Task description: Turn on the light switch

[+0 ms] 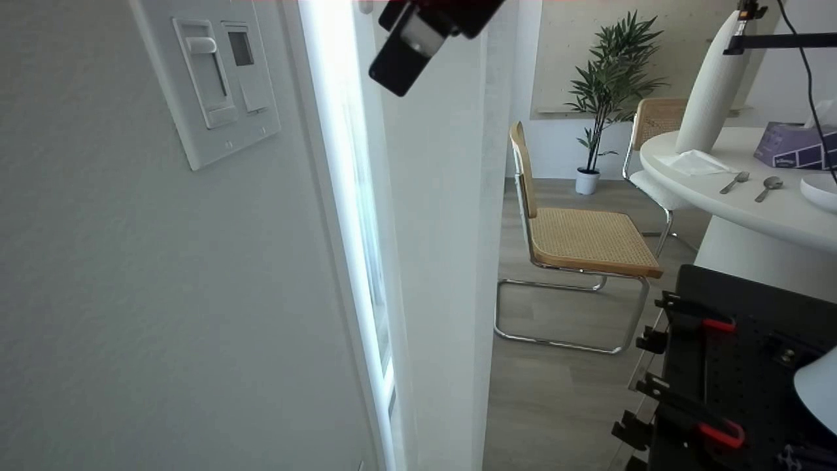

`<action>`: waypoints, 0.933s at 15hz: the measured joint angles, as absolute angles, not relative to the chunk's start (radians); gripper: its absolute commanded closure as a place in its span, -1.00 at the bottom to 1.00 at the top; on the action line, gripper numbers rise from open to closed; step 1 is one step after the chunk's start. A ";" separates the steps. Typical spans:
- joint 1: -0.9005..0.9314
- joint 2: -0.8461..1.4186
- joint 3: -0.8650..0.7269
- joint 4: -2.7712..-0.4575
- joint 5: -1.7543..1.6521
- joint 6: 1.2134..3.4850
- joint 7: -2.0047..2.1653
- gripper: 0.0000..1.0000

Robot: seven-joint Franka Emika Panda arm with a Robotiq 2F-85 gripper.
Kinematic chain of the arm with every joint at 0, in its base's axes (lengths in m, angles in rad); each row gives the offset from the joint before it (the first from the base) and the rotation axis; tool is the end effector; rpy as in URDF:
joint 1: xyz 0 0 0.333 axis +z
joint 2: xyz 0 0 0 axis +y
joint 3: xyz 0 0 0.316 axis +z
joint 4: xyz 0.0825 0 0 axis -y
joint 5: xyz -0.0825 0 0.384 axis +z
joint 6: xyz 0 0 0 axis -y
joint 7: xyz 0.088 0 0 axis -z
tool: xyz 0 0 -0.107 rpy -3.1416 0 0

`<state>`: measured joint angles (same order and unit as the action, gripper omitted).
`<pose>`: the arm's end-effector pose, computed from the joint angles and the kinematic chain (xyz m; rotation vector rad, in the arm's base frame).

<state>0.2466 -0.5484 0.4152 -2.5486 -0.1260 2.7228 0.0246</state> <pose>0.3309 0.2834 0.5167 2.6702 1.0586 1.0951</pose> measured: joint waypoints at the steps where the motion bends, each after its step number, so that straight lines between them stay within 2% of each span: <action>1: 0.241 -0.525 0.415 -2.531 -0.135 2.724 0.025 0.02; 7: 0.211 -0.425 0.424 -2.464 -0.206 2.747 0.035 0.94; 8: 0.202 -0.411 0.430 -2.453 -0.226 2.750 0.047 1.00; 14: 0.149 -0.320 0.463 -2.385 -0.341 2.776 0.112 1.00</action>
